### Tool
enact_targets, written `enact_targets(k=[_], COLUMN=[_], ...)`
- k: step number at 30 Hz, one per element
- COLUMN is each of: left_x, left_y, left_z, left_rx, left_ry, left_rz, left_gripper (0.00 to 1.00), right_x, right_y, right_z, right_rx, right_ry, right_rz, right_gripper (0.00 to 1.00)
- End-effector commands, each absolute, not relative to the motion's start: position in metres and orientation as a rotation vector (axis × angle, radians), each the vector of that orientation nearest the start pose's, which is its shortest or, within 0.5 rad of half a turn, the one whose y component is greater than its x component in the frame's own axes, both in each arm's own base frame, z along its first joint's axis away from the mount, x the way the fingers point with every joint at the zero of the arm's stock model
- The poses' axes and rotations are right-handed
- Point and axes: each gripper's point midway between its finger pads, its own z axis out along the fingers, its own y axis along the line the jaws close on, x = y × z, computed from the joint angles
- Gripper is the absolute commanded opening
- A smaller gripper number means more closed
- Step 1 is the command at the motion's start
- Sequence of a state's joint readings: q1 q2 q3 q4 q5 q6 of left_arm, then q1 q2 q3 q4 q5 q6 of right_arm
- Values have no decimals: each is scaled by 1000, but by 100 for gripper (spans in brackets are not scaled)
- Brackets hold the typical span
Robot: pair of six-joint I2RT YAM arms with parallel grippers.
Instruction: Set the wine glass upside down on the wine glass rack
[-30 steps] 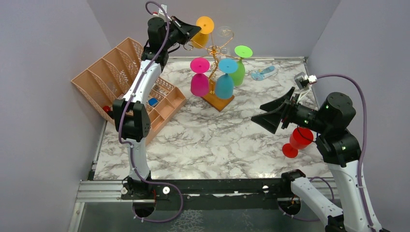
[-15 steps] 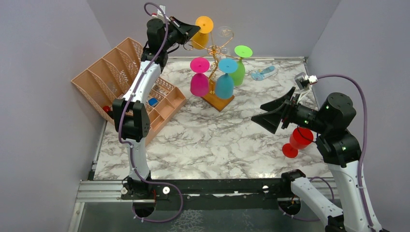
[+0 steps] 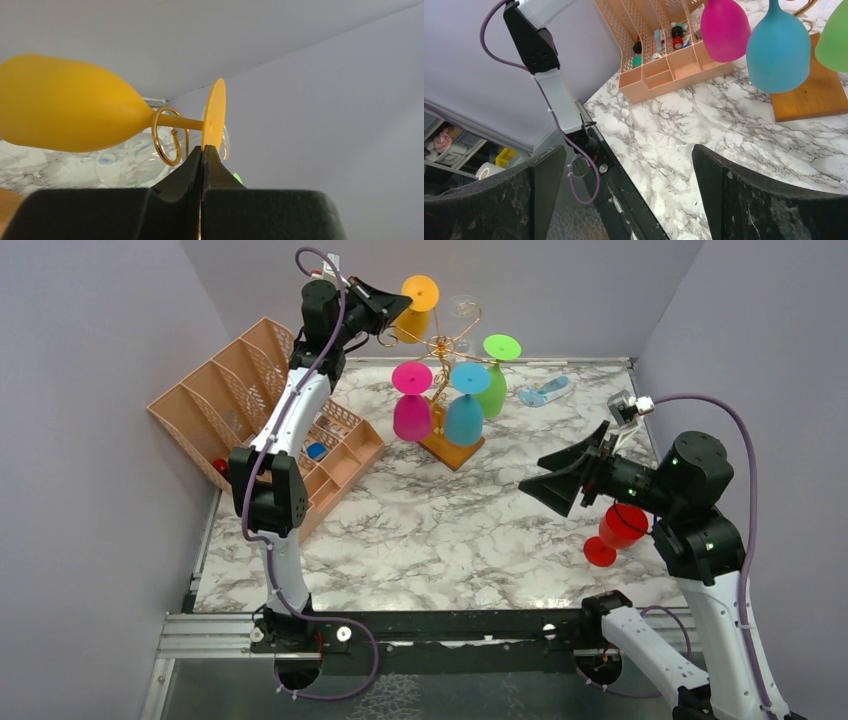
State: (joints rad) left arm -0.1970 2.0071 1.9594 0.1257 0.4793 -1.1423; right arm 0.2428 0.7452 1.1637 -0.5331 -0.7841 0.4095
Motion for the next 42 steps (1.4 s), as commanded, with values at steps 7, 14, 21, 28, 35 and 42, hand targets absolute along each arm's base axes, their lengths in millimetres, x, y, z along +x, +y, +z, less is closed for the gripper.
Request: enact_targets(k=[7,14,21,28,35,42], left_x=[544,542,541,542,539,531], left_y=[-222,-222,-217,-215,-208,-193], left_z=[414,417,412,417,429,443], left_rx=[-331,-315,-317,-318,-303,-285], left_ry=[1650,1654,1678,1661,1614,1547], left_rz=[-1368,-1359,-1296,-1284,-1236,-1134], left_gripper=[0,2,12,25,36,45], right_x=[169,169,168,168,167,170], right_y=[180,180,180,180,179,177], right_z=[384,385,385,386,384,383], right_rx=[-467,-467,-469,-470,-468,-469], right_ry=[1724,1723,1721,1717,1720,1719], right_rz=[1121,1120,1122,1119,1115,1090], right_gripper=[100,100,100,100,100,100])
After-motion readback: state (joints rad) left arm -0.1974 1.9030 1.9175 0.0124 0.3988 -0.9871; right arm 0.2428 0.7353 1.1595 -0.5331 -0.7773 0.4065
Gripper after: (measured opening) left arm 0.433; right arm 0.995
